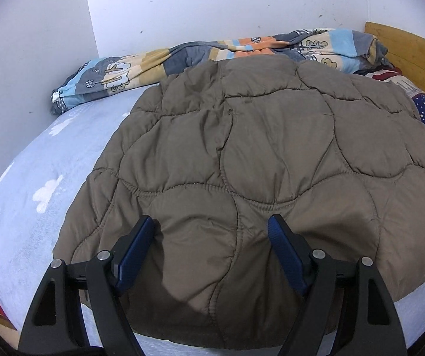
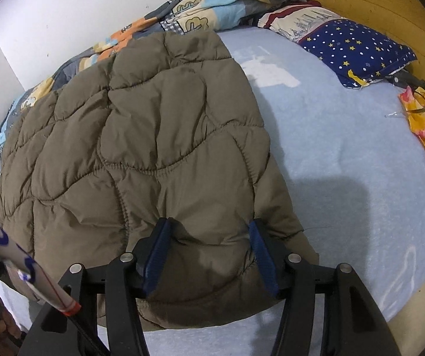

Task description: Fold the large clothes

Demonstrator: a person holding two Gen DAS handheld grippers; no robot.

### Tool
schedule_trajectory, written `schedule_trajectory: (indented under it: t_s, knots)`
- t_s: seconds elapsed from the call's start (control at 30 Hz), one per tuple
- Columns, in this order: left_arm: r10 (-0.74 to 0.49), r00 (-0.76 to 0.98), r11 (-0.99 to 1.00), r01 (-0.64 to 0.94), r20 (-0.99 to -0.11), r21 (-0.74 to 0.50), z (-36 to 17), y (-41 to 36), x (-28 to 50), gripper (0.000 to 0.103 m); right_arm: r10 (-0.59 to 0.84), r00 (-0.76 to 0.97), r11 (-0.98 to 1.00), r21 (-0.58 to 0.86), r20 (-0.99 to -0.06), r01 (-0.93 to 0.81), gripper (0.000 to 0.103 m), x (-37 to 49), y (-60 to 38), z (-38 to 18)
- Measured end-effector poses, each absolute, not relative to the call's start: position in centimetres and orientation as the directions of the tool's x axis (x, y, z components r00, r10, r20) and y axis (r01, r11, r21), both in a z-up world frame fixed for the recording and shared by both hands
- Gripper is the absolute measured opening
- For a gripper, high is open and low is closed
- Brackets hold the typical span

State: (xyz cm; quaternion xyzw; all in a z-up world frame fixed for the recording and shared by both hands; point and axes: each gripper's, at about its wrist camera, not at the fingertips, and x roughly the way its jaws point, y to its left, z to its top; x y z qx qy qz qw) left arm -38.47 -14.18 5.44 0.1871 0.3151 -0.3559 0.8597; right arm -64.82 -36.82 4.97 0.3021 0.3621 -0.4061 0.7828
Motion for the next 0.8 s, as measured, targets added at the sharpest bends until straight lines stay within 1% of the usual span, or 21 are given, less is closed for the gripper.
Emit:
schedule_trajectory:
  t_s: [0.3,0.47,0.57,0.67,0.8]
  knots:
    - [-0.489,0.554,0.683,0.724,-0.673,0.1,5.6,-14.1,-38.3,0.079,-0.425,0.398,0.485,0.167,-0.813,0.859,0.061,-64.6,-36.7,5.1]
    - [-0.488,0.554,0.685,0.722,-0.675,0.097,5.6,-14.1,-38.2,0.079,-0.422,0.406,0.47,0.187,-0.811,0.862,0.061,-64.9,-36.7,5.6]
    - [-0.486,0.552,0.688,0.72,-0.677,0.093,5.7,-14.1,-38.1,0.079,-0.435,0.417,0.463,0.199,-0.798,0.864,0.061,-64.9,-36.8,6.8]
    - [-0.485,0.552,0.687,0.72,-0.678,0.094,5.7,-14.2,-38.1,0.079,-0.461,0.449,0.455,0.23,-0.766,0.86,0.061,-64.6,-37.4,8.5]
    - [-0.484,0.551,0.687,0.72,-0.68,0.093,5.7,-14.2,-38.0,0.079,-0.466,0.492,0.49,0.248,-0.735,0.836,0.061,-62.1,-39.4,10.9]
